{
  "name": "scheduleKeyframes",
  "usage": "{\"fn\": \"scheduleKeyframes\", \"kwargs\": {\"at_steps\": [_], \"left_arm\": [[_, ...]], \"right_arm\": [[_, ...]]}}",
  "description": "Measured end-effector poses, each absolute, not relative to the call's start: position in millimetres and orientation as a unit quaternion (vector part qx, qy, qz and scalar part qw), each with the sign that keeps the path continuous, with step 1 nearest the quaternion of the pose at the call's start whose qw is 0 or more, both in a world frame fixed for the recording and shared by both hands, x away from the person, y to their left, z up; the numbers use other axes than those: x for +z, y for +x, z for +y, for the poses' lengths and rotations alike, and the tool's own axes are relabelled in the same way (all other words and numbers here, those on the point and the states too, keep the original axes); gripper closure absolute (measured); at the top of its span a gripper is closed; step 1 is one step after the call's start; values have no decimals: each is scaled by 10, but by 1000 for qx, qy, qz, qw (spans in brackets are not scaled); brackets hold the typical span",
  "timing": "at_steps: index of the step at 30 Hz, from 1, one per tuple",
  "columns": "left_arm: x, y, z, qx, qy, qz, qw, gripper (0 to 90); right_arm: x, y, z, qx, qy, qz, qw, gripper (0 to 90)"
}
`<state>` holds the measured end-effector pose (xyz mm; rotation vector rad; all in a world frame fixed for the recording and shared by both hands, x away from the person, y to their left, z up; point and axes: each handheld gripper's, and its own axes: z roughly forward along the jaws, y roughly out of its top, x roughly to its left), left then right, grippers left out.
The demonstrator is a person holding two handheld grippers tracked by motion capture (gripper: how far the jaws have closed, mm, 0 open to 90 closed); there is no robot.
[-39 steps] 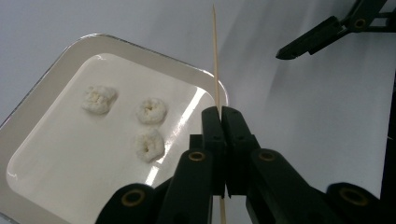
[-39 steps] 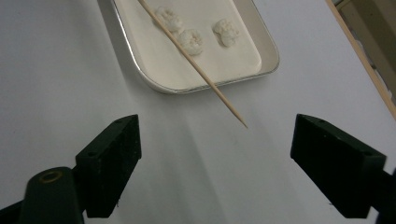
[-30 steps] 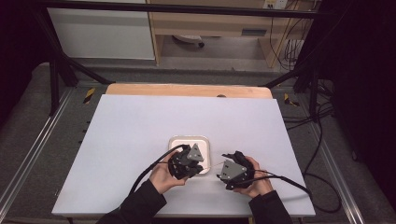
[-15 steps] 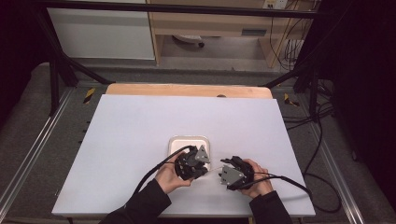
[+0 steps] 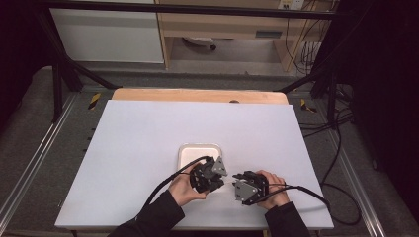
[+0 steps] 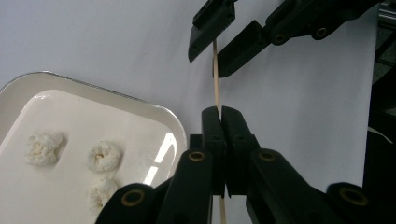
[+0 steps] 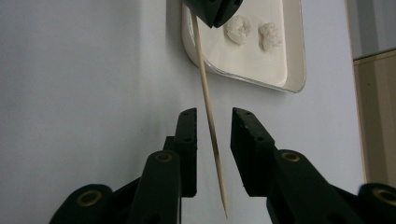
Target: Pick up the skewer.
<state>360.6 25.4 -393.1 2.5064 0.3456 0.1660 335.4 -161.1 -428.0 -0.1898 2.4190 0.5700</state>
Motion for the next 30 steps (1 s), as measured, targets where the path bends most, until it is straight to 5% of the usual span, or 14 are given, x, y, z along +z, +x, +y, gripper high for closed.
{"fn": "scheduleKeyframes", "kwargs": {"at_steps": [10, 21, 30], "left_arm": [[-3938, 3598, 277, 60, 944, 127, 298, 887], [-3960, 3618, 297, 54, 945, 131, 295, 878], [-3928, 3643, 348, 55, 959, 128, 248, 745]], "right_arm": [[-4297, 3363, -1612, 209, -88, 923, 312, 861], [-4316, 3336, -1601, 198, -106, 924, 310, 890], [-4331, 3332, -1597, 183, -113, 927, 307, 891]]}}
